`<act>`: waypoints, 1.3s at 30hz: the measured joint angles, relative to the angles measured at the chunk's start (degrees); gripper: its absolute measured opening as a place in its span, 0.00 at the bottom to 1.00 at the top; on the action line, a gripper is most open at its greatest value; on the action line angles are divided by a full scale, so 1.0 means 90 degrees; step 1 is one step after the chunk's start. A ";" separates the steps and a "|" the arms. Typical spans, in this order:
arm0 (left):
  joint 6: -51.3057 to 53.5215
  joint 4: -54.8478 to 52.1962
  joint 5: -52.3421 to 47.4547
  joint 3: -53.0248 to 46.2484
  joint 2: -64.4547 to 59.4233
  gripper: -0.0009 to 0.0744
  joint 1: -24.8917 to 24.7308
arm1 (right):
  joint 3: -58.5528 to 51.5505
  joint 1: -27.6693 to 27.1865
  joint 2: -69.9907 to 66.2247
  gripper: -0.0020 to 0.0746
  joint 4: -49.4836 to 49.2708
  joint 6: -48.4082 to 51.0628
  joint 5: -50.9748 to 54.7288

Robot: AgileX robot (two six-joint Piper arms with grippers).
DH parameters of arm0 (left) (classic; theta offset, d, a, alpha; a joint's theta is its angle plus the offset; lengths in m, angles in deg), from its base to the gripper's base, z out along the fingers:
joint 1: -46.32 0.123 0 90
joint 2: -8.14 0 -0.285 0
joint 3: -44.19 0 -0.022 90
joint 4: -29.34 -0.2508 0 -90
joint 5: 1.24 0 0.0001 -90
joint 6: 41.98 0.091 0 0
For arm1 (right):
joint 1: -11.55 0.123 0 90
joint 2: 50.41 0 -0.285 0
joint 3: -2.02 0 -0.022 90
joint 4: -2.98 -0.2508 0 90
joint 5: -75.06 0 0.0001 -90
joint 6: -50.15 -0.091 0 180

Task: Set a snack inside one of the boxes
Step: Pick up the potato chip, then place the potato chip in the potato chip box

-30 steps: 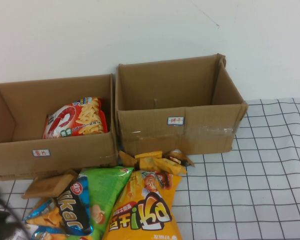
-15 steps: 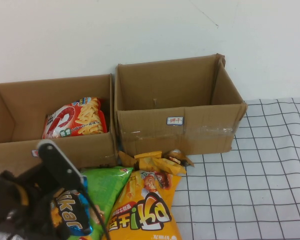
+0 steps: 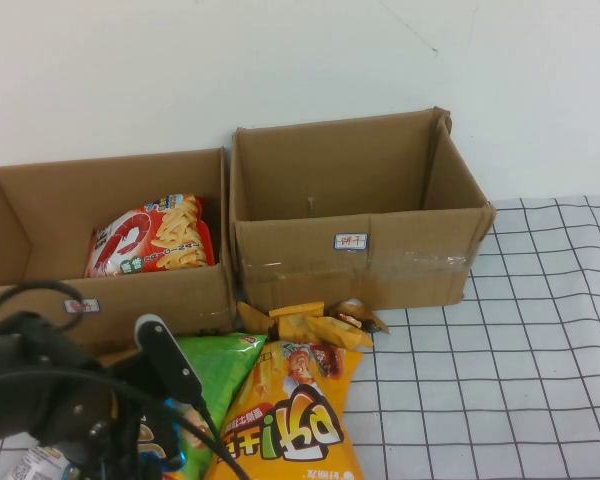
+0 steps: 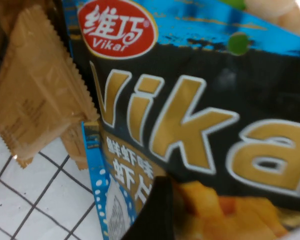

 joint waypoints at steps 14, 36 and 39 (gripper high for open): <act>-0.1429 -0.0918 0.0737 0.0076 -0.1116 0.55 0.0000 | 0.0000 0.0000 0.0000 0.03 0.0000 0.0000 0.0010; -0.2639 -0.0858 0.0075 0.1115 0.3279 0.27 -0.0203 | 0.0000 0.0000 0.0000 0.03 0.0000 0.0000 0.0010; -0.3275 -0.1683 0.0863 0.1128 0.3403 0.27 -0.0190 | 0.0000 0.0000 0.0000 0.03 0.0000 0.0000 0.0010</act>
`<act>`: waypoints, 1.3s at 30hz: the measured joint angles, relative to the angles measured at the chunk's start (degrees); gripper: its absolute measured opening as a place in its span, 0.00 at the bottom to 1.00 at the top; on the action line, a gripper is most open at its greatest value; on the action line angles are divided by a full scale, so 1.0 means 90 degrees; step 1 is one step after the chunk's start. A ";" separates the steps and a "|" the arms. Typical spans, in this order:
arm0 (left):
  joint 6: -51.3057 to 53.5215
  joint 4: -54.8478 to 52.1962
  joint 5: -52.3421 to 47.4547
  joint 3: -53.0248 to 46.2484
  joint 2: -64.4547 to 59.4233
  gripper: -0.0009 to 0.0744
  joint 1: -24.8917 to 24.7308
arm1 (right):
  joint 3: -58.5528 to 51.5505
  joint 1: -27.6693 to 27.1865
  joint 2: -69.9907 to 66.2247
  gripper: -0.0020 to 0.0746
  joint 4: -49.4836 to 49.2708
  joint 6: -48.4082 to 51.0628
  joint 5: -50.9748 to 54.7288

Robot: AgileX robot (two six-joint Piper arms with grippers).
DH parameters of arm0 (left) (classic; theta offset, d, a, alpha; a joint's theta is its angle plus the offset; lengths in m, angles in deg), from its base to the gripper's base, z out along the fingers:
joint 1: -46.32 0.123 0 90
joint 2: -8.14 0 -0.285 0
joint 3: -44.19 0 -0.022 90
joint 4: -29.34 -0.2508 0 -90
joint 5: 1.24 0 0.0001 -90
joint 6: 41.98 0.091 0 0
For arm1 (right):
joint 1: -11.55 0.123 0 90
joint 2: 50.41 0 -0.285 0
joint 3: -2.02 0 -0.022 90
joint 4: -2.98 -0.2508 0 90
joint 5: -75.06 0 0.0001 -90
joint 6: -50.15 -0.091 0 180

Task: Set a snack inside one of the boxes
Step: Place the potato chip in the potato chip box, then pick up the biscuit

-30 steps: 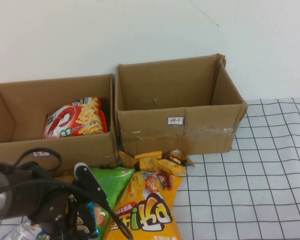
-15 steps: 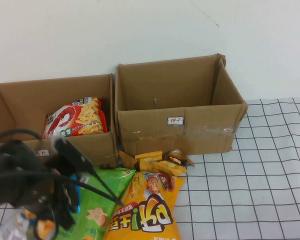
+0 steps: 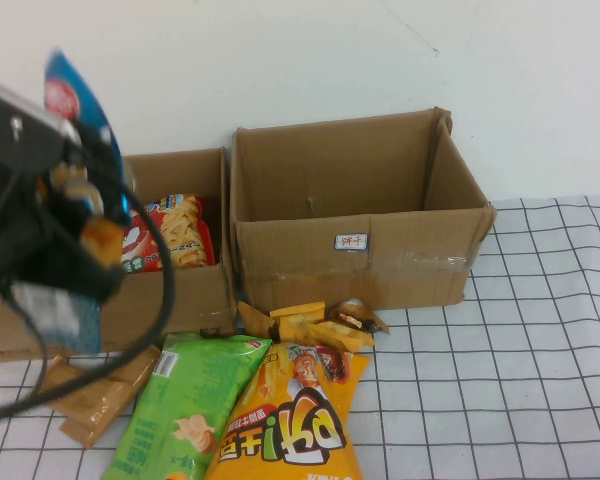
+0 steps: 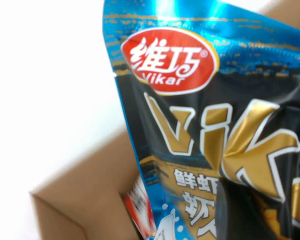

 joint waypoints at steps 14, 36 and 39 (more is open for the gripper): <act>-0.5228 -0.4276 0.3270 0.1180 -0.2914 0.27 0.2668 | 0.0000 0.0000 0.0000 0.03 0.0000 0.0000 0.0000; -0.9413 -0.7584 0.5247 0.1325 -0.1860 0.46 0.3106 | 0.0000 0.0000 0.0000 0.03 0.0000 0.0000 0.0000; -0.9521 -0.7715 0.5964 0.0836 -0.1297 0.28 0.3106 | 0.0000 0.0000 0.0000 0.03 0.0000 0.0000 0.0003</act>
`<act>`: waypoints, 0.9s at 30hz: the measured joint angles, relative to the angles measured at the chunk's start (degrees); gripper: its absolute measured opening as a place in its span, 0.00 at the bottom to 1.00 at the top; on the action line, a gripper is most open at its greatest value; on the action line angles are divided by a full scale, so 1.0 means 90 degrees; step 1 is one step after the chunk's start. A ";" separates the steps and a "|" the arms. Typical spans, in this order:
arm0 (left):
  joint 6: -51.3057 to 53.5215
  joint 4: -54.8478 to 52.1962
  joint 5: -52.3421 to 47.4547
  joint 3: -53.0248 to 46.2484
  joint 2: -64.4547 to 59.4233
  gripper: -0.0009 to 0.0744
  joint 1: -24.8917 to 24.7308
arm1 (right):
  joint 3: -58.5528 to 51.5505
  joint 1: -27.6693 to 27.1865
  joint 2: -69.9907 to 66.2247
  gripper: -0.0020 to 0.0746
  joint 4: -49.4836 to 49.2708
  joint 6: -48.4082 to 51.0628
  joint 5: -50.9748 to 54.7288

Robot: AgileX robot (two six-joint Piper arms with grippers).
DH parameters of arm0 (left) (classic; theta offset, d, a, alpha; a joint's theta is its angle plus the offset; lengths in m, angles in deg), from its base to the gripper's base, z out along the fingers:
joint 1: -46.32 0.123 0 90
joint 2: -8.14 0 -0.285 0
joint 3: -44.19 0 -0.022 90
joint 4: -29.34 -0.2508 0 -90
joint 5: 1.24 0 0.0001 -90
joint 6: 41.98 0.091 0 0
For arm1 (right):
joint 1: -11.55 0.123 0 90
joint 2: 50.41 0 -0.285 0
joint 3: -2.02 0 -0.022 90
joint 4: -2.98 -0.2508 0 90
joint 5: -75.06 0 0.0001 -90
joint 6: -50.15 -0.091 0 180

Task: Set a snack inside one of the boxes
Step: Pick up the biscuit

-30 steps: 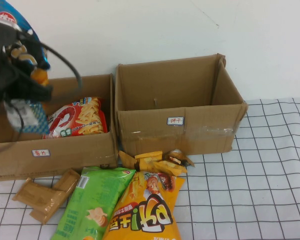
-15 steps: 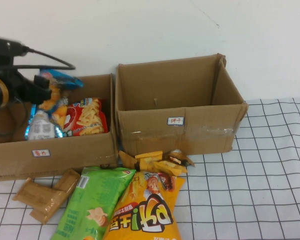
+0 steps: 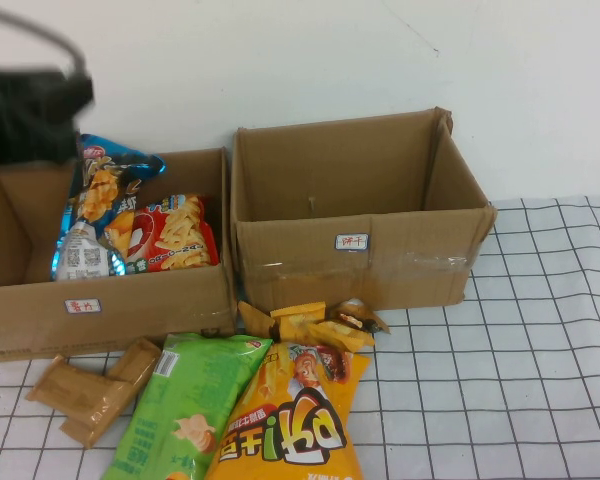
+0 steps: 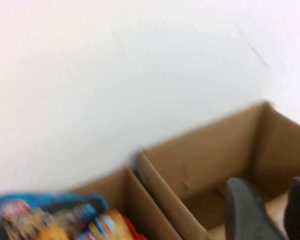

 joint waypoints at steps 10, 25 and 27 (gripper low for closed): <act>-0.0236 -0.0120 0.0300 -0.2185 0.1165 0.10 0.0322 | 0.0000 0.0000 0.0000 0.03 0.0000 0.0000 0.0011; 0.0630 0.0005 -0.3114 -0.3231 0.1134 0.03 0.0495 | 0.0000 0.0000 0.0000 0.03 0.0000 0.0000 0.0011; 0.0676 0.0149 -0.3377 -0.3287 0.1047 0.02 0.0495 | 0.0000 0.0000 0.0000 0.03 0.0000 0.0000 0.0011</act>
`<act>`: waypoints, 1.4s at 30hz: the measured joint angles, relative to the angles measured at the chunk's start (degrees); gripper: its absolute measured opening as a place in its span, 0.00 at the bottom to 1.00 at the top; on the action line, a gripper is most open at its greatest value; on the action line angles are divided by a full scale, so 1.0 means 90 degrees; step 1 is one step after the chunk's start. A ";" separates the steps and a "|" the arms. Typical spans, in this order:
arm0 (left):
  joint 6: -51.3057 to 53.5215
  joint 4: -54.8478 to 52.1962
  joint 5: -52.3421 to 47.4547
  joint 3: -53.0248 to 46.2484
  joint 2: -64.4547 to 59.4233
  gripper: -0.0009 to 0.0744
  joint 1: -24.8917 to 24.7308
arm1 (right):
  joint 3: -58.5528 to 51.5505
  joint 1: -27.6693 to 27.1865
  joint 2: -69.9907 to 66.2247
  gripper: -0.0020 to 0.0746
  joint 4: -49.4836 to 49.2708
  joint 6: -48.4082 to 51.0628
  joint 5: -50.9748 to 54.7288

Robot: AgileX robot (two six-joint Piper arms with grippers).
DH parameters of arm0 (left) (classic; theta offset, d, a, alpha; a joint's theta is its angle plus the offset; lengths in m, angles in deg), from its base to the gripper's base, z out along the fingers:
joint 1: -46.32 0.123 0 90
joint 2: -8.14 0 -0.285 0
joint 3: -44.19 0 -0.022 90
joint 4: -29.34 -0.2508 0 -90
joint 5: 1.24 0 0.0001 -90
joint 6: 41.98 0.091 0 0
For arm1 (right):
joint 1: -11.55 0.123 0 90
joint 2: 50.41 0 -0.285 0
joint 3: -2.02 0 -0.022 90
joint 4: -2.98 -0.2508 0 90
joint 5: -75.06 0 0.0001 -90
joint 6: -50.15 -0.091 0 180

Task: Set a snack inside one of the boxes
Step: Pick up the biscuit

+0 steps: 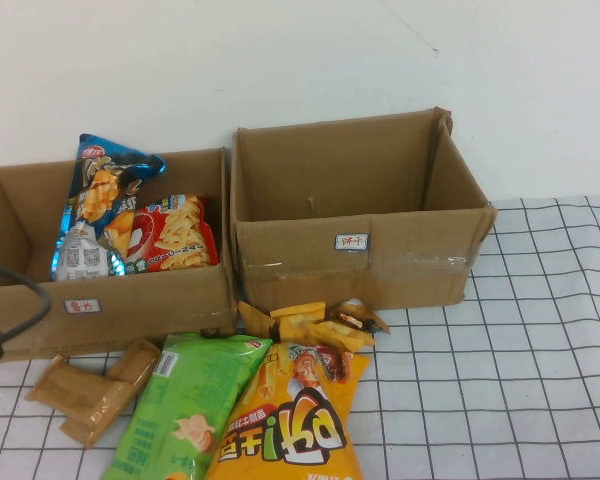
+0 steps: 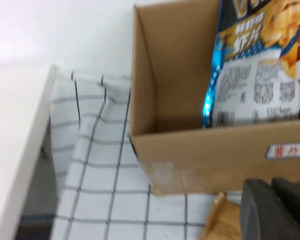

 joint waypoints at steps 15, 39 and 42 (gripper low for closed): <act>-0.0014 0.0649 0.0457 -0.0221 -0.0145 0.01 0.0000 | 0.0000 0.0000 0.0000 0.03 0.0000 0.0000 0.0000; 1.1166 1.4796 -0.2936 0.0478 -0.1098 0.64 0.0064 | 0.0000 -0.0011 0.0000 0.03 0.0000 0.0000 0.0000; 1.1180 1.5616 -0.2540 0.0478 -0.1736 0.74 0.0108 | 0.0000 -0.0011 0.0000 0.03 0.0000 0.0000 0.0000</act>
